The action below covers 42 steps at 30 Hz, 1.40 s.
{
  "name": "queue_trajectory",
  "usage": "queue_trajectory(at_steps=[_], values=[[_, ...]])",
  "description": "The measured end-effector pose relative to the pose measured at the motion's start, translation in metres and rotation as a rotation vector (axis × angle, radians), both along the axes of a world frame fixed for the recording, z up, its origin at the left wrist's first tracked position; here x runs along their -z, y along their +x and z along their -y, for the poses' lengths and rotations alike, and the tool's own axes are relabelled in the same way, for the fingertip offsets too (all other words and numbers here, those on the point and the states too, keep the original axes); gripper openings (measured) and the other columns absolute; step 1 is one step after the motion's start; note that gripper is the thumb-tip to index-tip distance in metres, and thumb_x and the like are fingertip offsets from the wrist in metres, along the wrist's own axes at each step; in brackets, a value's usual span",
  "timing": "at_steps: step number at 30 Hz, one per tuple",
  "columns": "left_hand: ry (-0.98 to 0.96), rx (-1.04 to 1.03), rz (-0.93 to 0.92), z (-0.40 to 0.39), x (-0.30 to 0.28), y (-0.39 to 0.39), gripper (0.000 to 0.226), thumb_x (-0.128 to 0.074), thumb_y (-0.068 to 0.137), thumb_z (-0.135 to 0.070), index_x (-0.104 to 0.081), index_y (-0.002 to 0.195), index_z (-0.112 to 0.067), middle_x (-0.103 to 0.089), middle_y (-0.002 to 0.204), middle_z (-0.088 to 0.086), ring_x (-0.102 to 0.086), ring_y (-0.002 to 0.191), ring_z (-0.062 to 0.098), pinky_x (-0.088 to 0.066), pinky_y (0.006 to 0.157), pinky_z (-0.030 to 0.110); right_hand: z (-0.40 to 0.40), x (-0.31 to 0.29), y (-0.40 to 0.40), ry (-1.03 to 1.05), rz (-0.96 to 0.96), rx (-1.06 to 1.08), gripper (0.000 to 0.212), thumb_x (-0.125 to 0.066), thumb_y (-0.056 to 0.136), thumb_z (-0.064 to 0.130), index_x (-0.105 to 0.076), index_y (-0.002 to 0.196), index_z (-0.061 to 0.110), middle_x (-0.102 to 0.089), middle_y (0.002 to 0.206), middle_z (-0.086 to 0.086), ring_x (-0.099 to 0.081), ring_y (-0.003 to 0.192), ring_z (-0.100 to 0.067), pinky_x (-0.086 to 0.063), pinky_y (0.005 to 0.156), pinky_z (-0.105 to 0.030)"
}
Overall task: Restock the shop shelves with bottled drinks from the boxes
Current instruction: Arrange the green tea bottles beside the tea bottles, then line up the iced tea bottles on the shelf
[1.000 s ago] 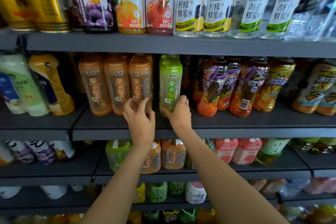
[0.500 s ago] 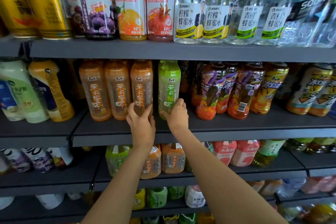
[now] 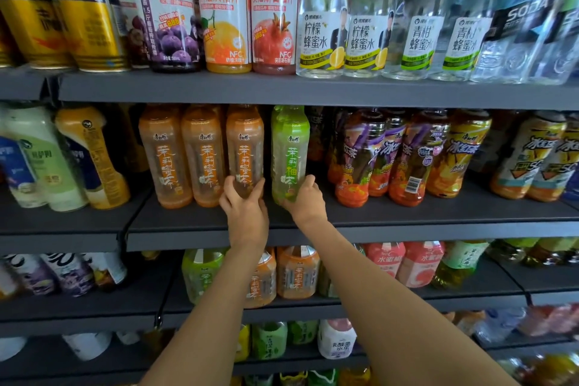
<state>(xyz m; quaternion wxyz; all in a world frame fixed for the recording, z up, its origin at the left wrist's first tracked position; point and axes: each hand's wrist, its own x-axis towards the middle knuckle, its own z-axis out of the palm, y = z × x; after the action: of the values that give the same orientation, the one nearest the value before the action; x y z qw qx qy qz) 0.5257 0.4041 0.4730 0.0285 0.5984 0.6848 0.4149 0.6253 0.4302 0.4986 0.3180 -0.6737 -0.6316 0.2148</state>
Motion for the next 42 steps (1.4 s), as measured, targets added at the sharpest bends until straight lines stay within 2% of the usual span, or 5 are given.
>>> queue_trajectory(at_steps=[7,11,18,31,42], values=[[0.332,0.018,-0.037,0.017,0.004,0.013,0.042,-0.059,0.08,0.002,-0.062,0.119,-0.015,-0.034,0.135,0.019,-0.03,0.121,0.035,-0.041,0.097,0.046,0.031,-0.003,0.032,0.325,0.037,-0.178,0.046,-0.065,0.085,0.016,-0.043,0.122,0.001,-0.052,0.12,-0.015,-0.053,0.111,-0.028,-0.046,0.088,-0.034],[0.411,0.147,-0.03,0.018,-0.01,0.068,0.043,-0.057,0.079,0.003,-0.055,0.121,-0.008,-0.042,0.126,0.016,-0.037,0.122,0.026,-0.033,0.098,0.027,0.045,-0.015,0.081,0.715,-0.075,0.08,0.038,-0.063,0.085,0.009,-0.048,0.119,0.001,-0.049,0.117,-0.013,-0.049,0.111,-0.022,-0.04,0.091,-0.022],[0.182,0.268,0.352,-0.011,-0.025,0.141,0.049,-0.054,0.092,-0.02,-0.037,0.136,-0.006,-0.047,0.132,0.007,-0.045,0.123,0.017,-0.03,0.095,0.012,0.003,0.003,0.135,0.285,-0.113,-0.012,0.055,-0.066,0.085,0.019,-0.038,0.129,-0.001,-0.055,0.121,-0.019,-0.05,0.115,-0.034,-0.043,0.092,-0.037],[0.201,-0.033,0.221,-0.001,-0.027,0.105,0.054,-0.075,0.072,-0.038,-0.056,0.114,-0.009,-0.06,0.107,0.006,-0.056,0.103,0.02,-0.04,0.081,0.022,-0.006,-0.001,0.128,0.235,-0.084,-0.467,0.054,-0.07,0.08,0.016,-0.049,0.129,0.006,-0.06,0.12,-0.013,-0.055,0.113,-0.026,-0.042,0.092,-0.027],[0.141,0.052,0.125,0.009,-0.037,0.067,0.058,-0.076,0.069,-0.043,-0.056,0.112,-0.009,-0.062,0.108,0.005,-0.056,0.101,0.016,-0.036,0.08,0.018,-0.051,-0.016,0.085,0.155,-0.128,0.089,0.079,-0.055,0.087,0.004,0.0,0.141,-0.014,-0.017,0.148,-0.028,-0.019,0.139,-0.034,-0.016,0.115,-0.033]])
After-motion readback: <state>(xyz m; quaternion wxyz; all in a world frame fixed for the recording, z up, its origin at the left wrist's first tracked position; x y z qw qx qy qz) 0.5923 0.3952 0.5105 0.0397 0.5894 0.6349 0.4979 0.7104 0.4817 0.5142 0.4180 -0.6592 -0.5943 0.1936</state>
